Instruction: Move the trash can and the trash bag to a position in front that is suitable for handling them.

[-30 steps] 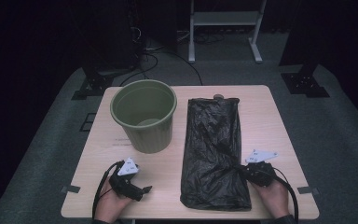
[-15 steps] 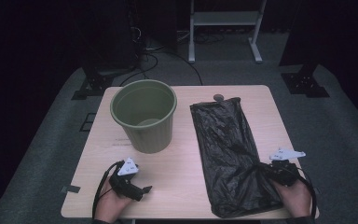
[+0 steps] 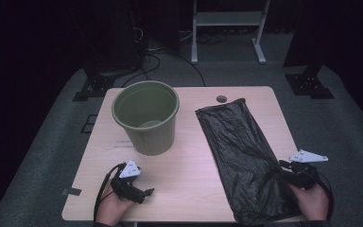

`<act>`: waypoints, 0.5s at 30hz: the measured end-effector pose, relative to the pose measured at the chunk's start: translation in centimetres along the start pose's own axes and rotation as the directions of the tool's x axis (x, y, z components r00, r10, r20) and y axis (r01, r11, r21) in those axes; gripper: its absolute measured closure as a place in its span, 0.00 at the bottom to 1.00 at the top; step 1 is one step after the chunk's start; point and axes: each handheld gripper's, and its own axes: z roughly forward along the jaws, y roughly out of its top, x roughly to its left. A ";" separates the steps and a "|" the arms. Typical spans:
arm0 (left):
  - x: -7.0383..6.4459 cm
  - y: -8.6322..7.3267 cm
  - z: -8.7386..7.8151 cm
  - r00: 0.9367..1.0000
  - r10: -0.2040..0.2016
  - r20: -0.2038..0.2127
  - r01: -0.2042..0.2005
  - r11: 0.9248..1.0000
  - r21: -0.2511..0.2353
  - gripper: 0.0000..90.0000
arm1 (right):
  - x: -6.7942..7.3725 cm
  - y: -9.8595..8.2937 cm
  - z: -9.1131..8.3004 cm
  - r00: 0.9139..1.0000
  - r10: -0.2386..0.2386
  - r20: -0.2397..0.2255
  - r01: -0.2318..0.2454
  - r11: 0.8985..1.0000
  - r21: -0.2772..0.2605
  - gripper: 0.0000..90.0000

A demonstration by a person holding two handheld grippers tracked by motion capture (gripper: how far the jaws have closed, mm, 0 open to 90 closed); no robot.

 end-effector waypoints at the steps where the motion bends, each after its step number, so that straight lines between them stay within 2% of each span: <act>1: 0.0 0.0 0.0 1.000 0.000 0.000 0.000 1.000 0.000 0.00 | 0.0 0.0 0.0 1.000 0.000 0.000 0.000 1.000 0.000 0.70; 2: 0.0 0.0 0.0 1.000 0.000 0.000 0.000 1.000 0.000 0.00 | 0.6 0.3 -0.2 1.000 0.003 0.004 -0.002 1.000 -0.025 0.59; 3: 0.0 0.0 0.0 1.000 0.000 0.000 0.000 1.000 0.000 0.00 | 0.7 0.5 -0.3 1.000 0.008 -0.008 -0.008 0.999 -0.035 0.54; 4: 0.0 0.0 0.0 1.000 0.000 0.000 0.000 1.000 0.000 0.00 | 0.7 0.5 -0.3 1.000 0.008 -0.008 -0.008 0.999 -0.035 0.54; 5: 0.0 0.0 0.0 1.000 0.000 0.000 0.000 1.000 0.000 0.00 | 1.0 0.7 -0.3 1.000 0.011 -0.021 -0.012 0.999 -0.047 0.48; 6: 0.0 0.0 0.0 1.000 0.000 0.000 0.000 1.000 0.000 0.00 | 1.4 1.0 0.2 0.997 0.018 -0.072 -0.022 0.998 -0.052 0.37; 8: 0.0 0.0 0.0 1.000 0.000 0.000 0.000 1.000 0.000 0.00 | 2.1 1.3 0.8 0.996 0.015 -0.087 -0.018 0.999 -0.030 0.26; 10: 0.0 0.0 0.0 1.000 0.000 0.000 0.000 1.000 0.000 0.00 | 2.3 1.4 1.1 0.996 0.012 -0.086 -0.014 1.000 -0.018 0.24; 12: 0.0 0.0 0.0 1.000 0.000 0.000 0.000 1.000 0.000 0.00 | 3.1 1.8 1.9 0.994 0.008 -0.108 -0.009 1.000 -0.014 0.20; 13: 0.0 0.0 0.0 1.000 0.000 0.000 0.000 1.000 0.000 0.00 | 3.7 2.2 2.4 0.991 0.004 -0.133 -0.006 1.000 -0.014 0.20; 15: 0.0 0.0 0.0 1.000 0.000 0.000 0.000 1.000 0.000 0.00 | 4.1 2.5 2.9 0.989 -0.004 -0.148 0.002 1.000 -0.012 0.20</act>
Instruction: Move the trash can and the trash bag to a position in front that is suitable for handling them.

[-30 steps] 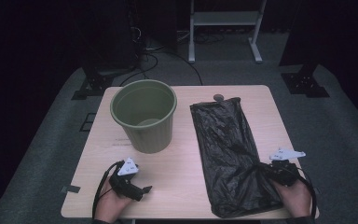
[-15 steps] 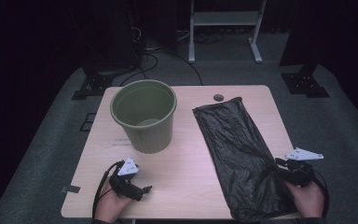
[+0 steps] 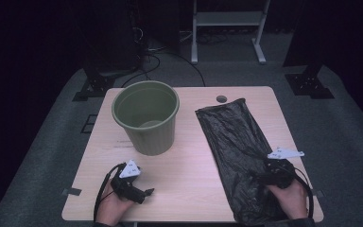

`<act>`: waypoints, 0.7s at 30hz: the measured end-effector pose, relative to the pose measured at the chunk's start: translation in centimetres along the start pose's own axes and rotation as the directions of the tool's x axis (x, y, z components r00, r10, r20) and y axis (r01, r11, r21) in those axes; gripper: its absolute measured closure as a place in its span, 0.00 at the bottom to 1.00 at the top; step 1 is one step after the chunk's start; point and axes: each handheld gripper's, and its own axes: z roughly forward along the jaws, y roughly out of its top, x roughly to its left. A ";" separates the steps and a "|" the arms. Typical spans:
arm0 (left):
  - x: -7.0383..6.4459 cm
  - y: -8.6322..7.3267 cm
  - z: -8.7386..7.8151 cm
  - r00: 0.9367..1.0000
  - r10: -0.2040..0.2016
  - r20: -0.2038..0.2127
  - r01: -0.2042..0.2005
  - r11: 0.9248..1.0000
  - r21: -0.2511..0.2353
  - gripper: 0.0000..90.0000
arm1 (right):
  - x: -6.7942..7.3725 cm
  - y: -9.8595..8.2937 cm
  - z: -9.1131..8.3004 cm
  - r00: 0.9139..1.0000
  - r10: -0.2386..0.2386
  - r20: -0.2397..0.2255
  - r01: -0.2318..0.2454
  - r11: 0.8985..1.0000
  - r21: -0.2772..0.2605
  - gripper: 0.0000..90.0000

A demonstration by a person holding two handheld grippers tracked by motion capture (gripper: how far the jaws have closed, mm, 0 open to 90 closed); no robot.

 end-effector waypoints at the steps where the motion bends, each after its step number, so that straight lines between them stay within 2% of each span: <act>1: 0.0 0.0 0.0 1.000 0.000 0.000 0.000 1.000 0.000 0.00 | 0.3 0.2 0.4 1.000 -0.003 -0.003 0.003 1.000 0.012 0.22; 2: 0.0 0.0 0.0 1.000 0.000 0.000 0.000 1.000 0.000 0.00 | 0.5 0.3 0.8 1.000 -0.011 -0.008 0.011 1.000 0.024 0.24; 5: 0.0 0.0 0.0 1.000 0.000 0.000 0.000 1.000 0.000 0.00 | 1.0 0.5 1.8 0.999 -0.022 -0.026 0.023 0.999 0.043 0.24; 11: 0.0 0.0 0.0 1.000 0.000 0.000 0.000 1.000 0.000 0.00 | 1.5 0.5 3.0 0.998 -0.057 -0.005 0.057 0.995 0.085 0.28; 12: 0.0 0.0 0.0 1.000 0.000 -0.001 0.000 1.000 0.001 0.00 | 1.6 0.5 2.8 0.998 -0.057 -0.005 0.057 0.995 0.079 0.40; 14: 0.0 0.0 0.0 1.000 0.000 -0.001 0.000 1.000 0.001 0.00 | 1.6 0.4 2.6 0.998 -0.061 -0.010 0.061 0.996 0.066 0.57; 15: 0.0 0.0 0.0 1.000 0.000 -0.002 0.000 1.000 0.002 0.00 | 1.6 0.3 2.5 0.998 -0.063 -0.014 0.064 0.996 0.059 0.70; 18: 0.0 0.0 0.0 1.000 0.000 -0.002 0.000 1.000 0.001 0.00 | 1.5 0.2 2.3 0.996 -0.079 -0.029 0.081 0.995 0.055 1.00; 21: 0.0 0.0 0.0 1.000 -0.001 -0.001 0.001 1.000 0.001 0.00 | 1.4 0.1 2.1 0.995 -0.094 -0.018 0.095 0.993 0.063 1.00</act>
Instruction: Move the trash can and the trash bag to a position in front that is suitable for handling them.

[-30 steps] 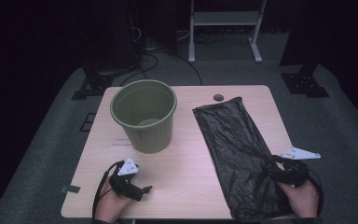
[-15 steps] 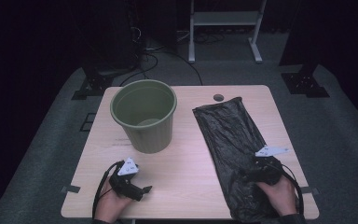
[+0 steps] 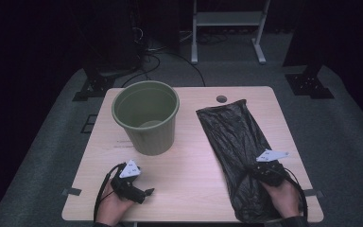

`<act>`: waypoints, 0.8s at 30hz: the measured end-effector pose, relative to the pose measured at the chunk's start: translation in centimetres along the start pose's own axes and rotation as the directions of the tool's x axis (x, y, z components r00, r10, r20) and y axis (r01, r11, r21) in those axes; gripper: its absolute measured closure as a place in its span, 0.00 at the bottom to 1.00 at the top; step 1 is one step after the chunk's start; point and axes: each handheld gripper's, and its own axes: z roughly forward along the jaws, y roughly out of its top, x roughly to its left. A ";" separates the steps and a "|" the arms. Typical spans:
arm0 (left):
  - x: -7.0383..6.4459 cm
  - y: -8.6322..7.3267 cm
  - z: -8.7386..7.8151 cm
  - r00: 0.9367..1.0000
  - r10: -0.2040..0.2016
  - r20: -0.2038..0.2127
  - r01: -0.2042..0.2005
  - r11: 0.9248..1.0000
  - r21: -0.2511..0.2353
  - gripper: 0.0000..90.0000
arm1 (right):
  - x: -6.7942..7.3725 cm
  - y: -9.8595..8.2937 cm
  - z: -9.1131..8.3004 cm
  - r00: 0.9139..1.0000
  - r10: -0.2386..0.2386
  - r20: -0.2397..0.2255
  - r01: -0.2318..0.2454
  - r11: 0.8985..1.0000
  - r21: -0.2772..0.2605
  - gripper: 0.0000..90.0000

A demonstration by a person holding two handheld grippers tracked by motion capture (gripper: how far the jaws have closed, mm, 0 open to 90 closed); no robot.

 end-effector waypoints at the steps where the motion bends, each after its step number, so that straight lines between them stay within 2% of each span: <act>1: 0.0 0.0 0.0 1.000 0.001 0.000 -0.001 1.000 0.001 0.00 | -0.1 -0.1 -0.1 1.000 -0.003 0.010 0.003 1.000 0.004 1.00; 4: 0.0 0.0 0.0 1.000 0.001 0.000 -0.001 1.000 0.001 0.00 | -0.6 -0.6 -0.7 0.999 -0.008 0.034 0.007 1.000 0.017 1.00; 8: 0.0 0.0 0.0 1.000 0.001 0.000 -0.001 1.000 0.001 0.00 | -1.8 -1.8 -2.1 0.998 0.014 0.058 -0.016 0.999 0.031 0.99; 10: 0.0 0.0 0.0 1.000 0.000 0.000 0.000 1.000 0.000 0.00 | -2.3 -2.4 -2.8 0.998 0.034 0.054 -0.035 0.999 0.015 0.86; 12: 0.0 0.0 0.0 1.000 0.000 0.001 0.000 1.000 0.000 0.00 | -2.4 -2.6 -3.2 0.997 0.047 0.053 -0.047 0.999 -0.015 0.61; 13: 0.0 0.0 0.0 1.000 0.000 0.001 0.000 1.000 0.000 0.00 | -2.4 -2.6 -3.2 0.997 0.047 0.053 -0.047 0.999 -0.015 0.61; 14: 0.0 0.0 0.0 1.000 0.001 0.000 -0.001 1.000 0.001 0.00 | -2.5 -2.6 -3.2 0.997 0.057 0.055 -0.055 0.998 -0.038 0.50; 16: 0.0 0.0 0.0 1.000 0.001 0.000 -0.001 1.000 0.001 0.00 | -2.6 -2.5 -2.9 0.997 0.067 0.041 -0.064 0.996 -0.057 0.35; 17: 0.0 0.0 0.0 1.000 0.001 0.000 -0.001 1.000 0.001 0.00 | -2.6 -2.4 -2.6 0.997 0.071 0.041 -0.069 0.996 -0.061 0.29; 18: 0.0 0.0 0.0 1.000 0.000 0.000 0.000 1.000 0.001 0.00 | -2.6 -2.4 -2.3 0.997 0.072 0.038 -0.069 0.996 -0.056 0.28; 19: 0.0 0.0 0.0 1.000 0.001 -0.001 -0.001 1.000 0.001 0.00 | -2.5 -2.4 -1.5 0.993 0.073 0.089 -0.071 0.997 -0.027 0.18; 20: 0.0 0.0 0.0 1.000 0.000 0.000 0.000 1.000 0.000 0.00 | -2.5 -2.4 -1.3 0.991 0.077 0.106 -0.075 0.997 -0.021 0.17; 22: 0.0 0.0 0.0 1.000 0.000 0.000 0.000 1.000 0.000 0.00 | -2.7 -2.5 -1.2 0.991 0.104 0.087 -0.102 0.994 -0.029 0.17; 24: 0.0 0.0 0.0 1.000 -0.001 -0.005 0.001 1.000 -0.002 0.00 | -2.8 -2.6 -1.1 0.991 0.108 0.078 -0.105 0.994 -0.034 0.15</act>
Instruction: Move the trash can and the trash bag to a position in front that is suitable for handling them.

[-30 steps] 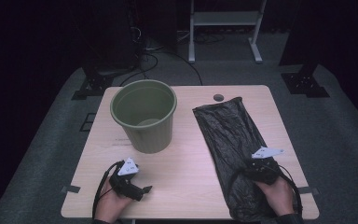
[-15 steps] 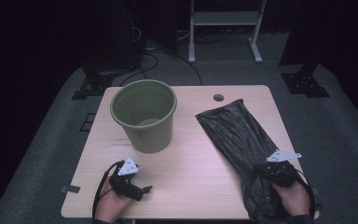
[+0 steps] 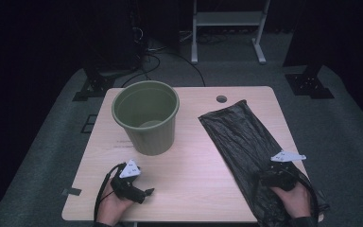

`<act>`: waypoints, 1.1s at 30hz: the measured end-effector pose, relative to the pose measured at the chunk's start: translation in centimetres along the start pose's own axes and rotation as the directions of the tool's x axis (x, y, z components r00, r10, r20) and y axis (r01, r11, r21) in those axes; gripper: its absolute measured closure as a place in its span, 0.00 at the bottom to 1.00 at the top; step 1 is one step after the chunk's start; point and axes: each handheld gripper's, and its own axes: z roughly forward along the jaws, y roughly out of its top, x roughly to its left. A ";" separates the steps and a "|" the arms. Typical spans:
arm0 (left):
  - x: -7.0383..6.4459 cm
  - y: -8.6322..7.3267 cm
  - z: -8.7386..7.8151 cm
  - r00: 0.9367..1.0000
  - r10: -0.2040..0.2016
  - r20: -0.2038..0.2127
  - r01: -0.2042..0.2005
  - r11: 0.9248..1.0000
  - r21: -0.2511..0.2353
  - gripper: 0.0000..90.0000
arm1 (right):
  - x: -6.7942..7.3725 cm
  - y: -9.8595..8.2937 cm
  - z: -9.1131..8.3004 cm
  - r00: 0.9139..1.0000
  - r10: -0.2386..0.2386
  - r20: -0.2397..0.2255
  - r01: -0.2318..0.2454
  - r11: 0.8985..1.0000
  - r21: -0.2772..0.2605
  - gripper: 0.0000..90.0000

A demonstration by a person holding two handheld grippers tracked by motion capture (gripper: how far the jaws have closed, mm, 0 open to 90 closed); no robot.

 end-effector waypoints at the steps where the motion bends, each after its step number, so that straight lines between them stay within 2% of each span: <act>1: 0.0 0.0 0.0 1.000 0.000 0.000 0.000 1.000 0.000 0.00 | 0.0 0.0 0.0 1.000 0.000 0.000 0.000 1.000 0.000 0.15; 4: 0.0 0.0 -0.1 1.000 -0.003 -0.002 0.003 1.000 -0.006 0.00 | 0.1 0.0 0.0 1.000 -0.001 -0.002 0.001 1.000 -0.004 0.13; 8: 0.4 0.0 -0.2 0.999 -0.050 0.019 0.050 0.999 -0.013 0.00 | 0.1 -0.2 0.1 1.000 -0.001 -0.003 0.001 1.000 -0.013 0.11; 15: 0.5 0.5 -0.8 0.998 -0.055 0.018 0.056 0.998 -0.008 0.00 | 0.2 -0.2 0.1 1.000 0.001 -0.002 -0.001 1.000 -0.014 0.11; 18: 0.6 1.2 -1.8 0.997 -0.073 0.028 0.074 0.997 -0.032 0.00 | 0.2 -0.2 0.1 1.000 0.001 -0.002 -0.001 1.000 -0.014 0.11; 20: 0.6 1.6 -2.1 0.996 -0.084 0.030 0.085 0.996 -0.031 0.00 | 0.2 -0.2 0.1 1.000 0.001 -0.002 -0.001 1.000 -0.014 0.11; 24: 0.6 2.3 -2.7 0.996 -0.086 0.037 0.087 0.996 -0.030 0.00 | 0.1 -0.2 0.1 1.000 0.002 -0.002 -0.002 1.000 -0.014 0.11; 33: 1.1 4.8 -5.3 0.996 -0.087 0.024 0.088 0.994 -0.068 0.00 | 0.1 -0.2 0.1 1.000 0.001 -0.002 -0.002 1.000 -0.014 0.11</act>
